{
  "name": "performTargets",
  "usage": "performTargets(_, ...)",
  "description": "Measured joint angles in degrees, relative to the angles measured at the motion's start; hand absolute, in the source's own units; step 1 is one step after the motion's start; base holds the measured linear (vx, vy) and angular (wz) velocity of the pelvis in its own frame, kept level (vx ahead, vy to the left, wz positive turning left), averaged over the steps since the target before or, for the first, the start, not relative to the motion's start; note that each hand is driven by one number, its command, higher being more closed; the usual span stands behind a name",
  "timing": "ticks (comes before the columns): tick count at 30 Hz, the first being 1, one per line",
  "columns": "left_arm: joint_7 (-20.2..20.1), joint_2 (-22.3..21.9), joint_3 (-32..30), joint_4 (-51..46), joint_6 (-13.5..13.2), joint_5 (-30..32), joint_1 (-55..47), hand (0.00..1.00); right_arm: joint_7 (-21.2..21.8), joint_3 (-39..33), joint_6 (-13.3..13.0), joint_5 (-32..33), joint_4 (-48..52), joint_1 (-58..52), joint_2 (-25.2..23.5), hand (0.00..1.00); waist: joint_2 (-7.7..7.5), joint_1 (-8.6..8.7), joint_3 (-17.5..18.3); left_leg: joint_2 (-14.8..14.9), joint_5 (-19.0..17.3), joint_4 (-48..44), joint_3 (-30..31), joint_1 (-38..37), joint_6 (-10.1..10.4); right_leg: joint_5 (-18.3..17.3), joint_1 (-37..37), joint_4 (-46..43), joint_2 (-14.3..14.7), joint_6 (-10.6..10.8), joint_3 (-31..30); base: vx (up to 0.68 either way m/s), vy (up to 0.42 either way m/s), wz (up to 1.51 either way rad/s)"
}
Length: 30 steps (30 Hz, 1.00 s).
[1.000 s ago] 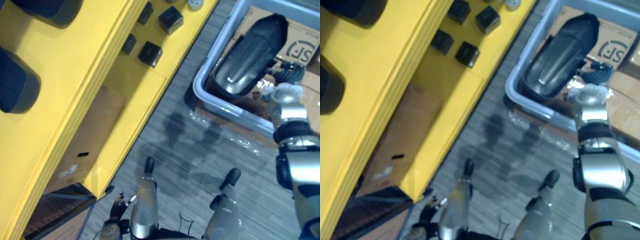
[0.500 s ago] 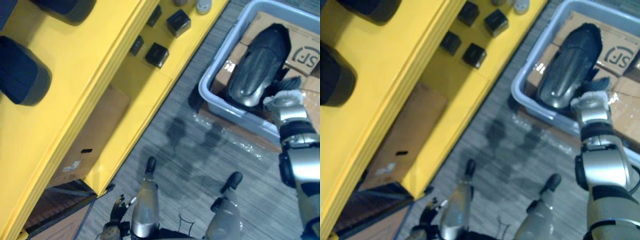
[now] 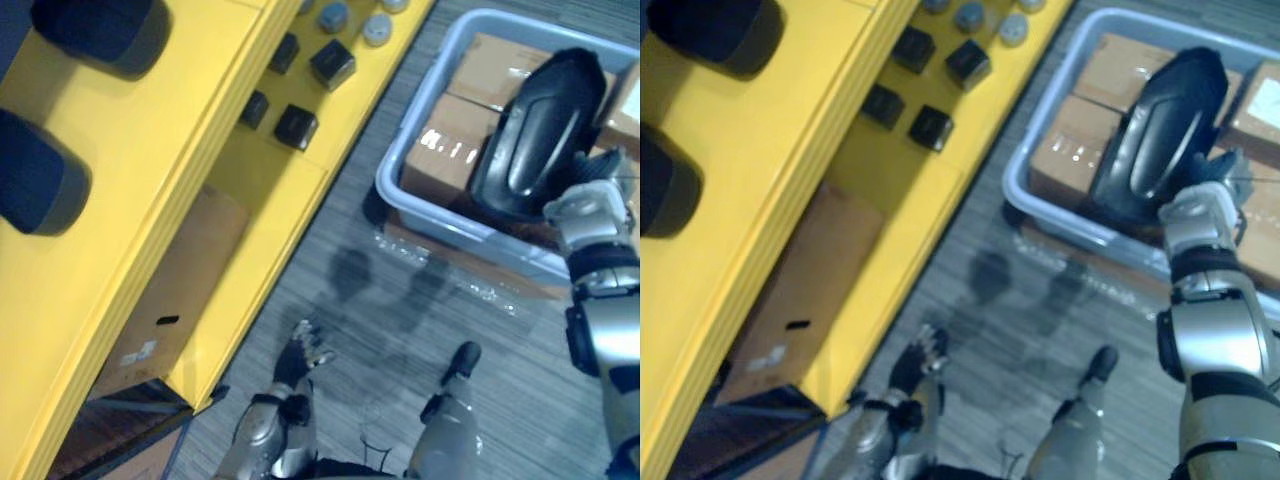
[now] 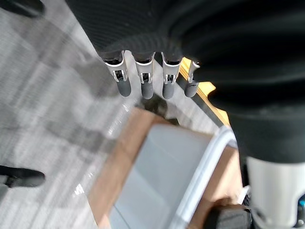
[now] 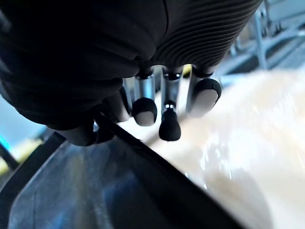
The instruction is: Walk over and take plastic housings, then place them on the shelf
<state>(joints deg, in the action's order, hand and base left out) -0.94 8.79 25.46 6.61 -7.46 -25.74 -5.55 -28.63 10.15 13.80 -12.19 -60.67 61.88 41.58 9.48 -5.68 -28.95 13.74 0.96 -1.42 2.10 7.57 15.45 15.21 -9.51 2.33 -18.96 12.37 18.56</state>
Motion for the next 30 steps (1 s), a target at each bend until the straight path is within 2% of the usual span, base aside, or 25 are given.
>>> performTargets(1, -0.2, 0.2, 0.0, -1.0, 0.7, -0.6, 0.5, 0.0, -0.4, 0.0, -0.5, -0.3, 1.6, -0.6, 0.3, 1.0, 0.0, 0.1, 0.0, 0.2, 0.0, 0.1, -0.2, -0.4, 0.0, 0.0, 0.3, 0.1, 0.2, 0.0, 0.0, 0.02, -0.018, -0.18)
performTargets(3, -2.0, 1.0, -0.5, -4.5, 5.2, -1.1, 2.6, 0.0, -1.6, -1.1, -2.9, -1.6, 8.0, -3.0, 0.5, 1.0, -0.08, 0.23, 0.6, 1.0, 0.0, 0.9, -1.9, -2.2, 0.0, 0.0, 0.6, 0.4, 1.2, -0.1, -1.2, 0.02, -0.021, -0.26)
performTargets(4, -2.6, 1.2, -0.4, -5.4, 6.5, -1.3, 3.0, 0.0, -1.9, -1.2, -3.5, -2.1, 9.5, -3.8, 0.5, 1.0, -0.17, 0.25, 1.0, 1.2, 0.0, 1.1, -2.3, -2.5, 0.0, 0.1, 0.7, 0.6, 1.3, -0.1, -1.4, 0.03, -0.02, -0.23)
performTargets(6, -4.9, 2.0, -0.3, -8.9, 12.0, -3.6, 3.5, 0.0, -2.8, -1.8, -5.6, -4.3, 15.5, -8.9, -0.2, 1.0, -1.04, 0.57, 5.2, 1.8, 0.0, 2.0, -3.0, -2.7, 0.1, 0.3, 0.7, 2.0, 2.2, -0.4, -1.5, 0.07, -0.017, -0.15)
performTargets(8, -5.4, 2.0, -0.1, -10.5, 15.0, -4.2, 3.5, 0.0, -2.9, -2.3, -6.7, -5.6, 20.2, -12.1, -1.8, 1.0, -1.9, 1.09, 7.2, 2.3, 0.0, 2.6, -5.1, -4.6, 0.1, 0.4, 1.3, 2.2, 2.7, -0.4, -1.9, 0.1, -0.001, -0.22)
performTargets(9, -5.5, 2.0, -0.1, -10.7, 16.0, -5.2, 3.7, 0.0, -3.0, -2.4, -7.2, -6.6, 22.1, -13.5, -2.3, 1.0, -2.2, 1.37, 7.7, 2.6, 0.0, 3.0, -5.8, -5.7, 0.1, 0.3, 1.8, 2.2, 2.9, -0.4, -2.0, 0.09, 0.007, -0.33)
performTargets(11, -4.0, 2.1, -0.5, -10.9, 18.7, -5.7, 4.6, 0.0, -3.0, -3.0, -10.3, -10.6, 31.5, -19.9, -4.8, 1.0, -4.42, 2.35, 11.2, 3.0, -0.3, 3.1, -8.5, -7.3, 0.3, 0.3, 1.9, 2.2, 3.6, -0.5, -2.9, 0.07, 0.005, -0.37)
performTargets(13, -2.1, 2.0, -1.6, -10.5, 19.4, -5.7, 6.2, 0.0, -2.8, -3.5, -12.3, -12.5, 36.6, -22.7, -6.6, 1.0, -5.78, 3.38, 12.8, 3.4, -0.9, 3.0, -9.4, -8.1, 0.3, 0.2, 1.9, 2.2, 4.0, -0.6, -3.3, 0.02, -0.007, -0.26)
performTargets(15, -0.6, 2.0, -2.9, -9.0, 20.0, -5.7, 8.0, 0.0, -2.7, -4.2, -13.8, -13.7, 40.4, -25.5, -7.7, 1.0, -6.89, 3.52, 14.0, 3.7, -1.3, 2.9, -10.6, -9.1, 0.3, 0.1, 2.1, 2.2, 4.3, -0.8, -3.7, 0.0, -0.004, -0.22)
performTargets(19, 6.4, 1.7, -7.0, -3.6, 19.2, -5.2, 11.7, 0.0, -2.6, -4.7, -18.0, -16.3, 47.9, -32.2, -12.6, 1.0, -8.94, 4.75, 18.2, 3.7, -2.3, 2.4, -12.0, -10.9, 0.2, -0.1, 2.8, 2.3, 4.4, -1.0, -4.6, -0.01, 0.002, -0.18)
performTargets(22, 10.0, 0.5, -9.7, 0.6, 16.7, -4.3, 15.5, 0.0, -2.5, -4.3, -20.4, -17.9, 49.3, -35.0, -15.3, 1.0, -9.64, 5.26, 19.1, 3.7, -2.6, 1.9, -12.2, -11.7, 0.3, -0.2, 3.5, 2.3, 4.4, -1.2, -4.6, -0.03, -0.006, -0.04)
performTargets(24, 12.1, -0.3, -11.1, 1.6, 13.7, -2.4, 18.1, 0.0, -2.2, -3.5, -21.7, -17.9, 49.3, -36.7, -16.9, 1.0, -10.01, 5.31, 19.7, 3.7, -2.6, 1.9, -12.4, -11.9, 0.3, -0.2, 3.5, 2.3, 4.4, -1.4, -4.6, -0.02, -0.012, -0.05)
performTargets(27, 14.0, -0.9, -11.5, 1.6, 10.3, -0.6, 20.0, 0.0, -1.1, -1.0, -22.4, -17.9, 48.9, -37.9, -18.5, 1.0, -10.05, 5.35, 20.1, 3.7, -2.6, 1.9, -13.6, -12.9, 0.4, 0.0, 3.6, 2.3, 4.4, -1.6, -4.7, 0.0, -0.005, -0.12)
performTargets(30, 14.4, -1.5, -11.6, 1.6, 8.4, -0.6, 21.0, 0.0, 0.0, 0.6, -22.5, -17.9, 48.0, -38.7, -19.7, 1.0, -10.28, 5.59, 20.5, 3.7, -2.6, 1.9, -13.8, -13.0, 0.4, 0.5, 3.6, 2.3, 4.5, -1.6, -4.7, 0.01, 0.006, -0.04)
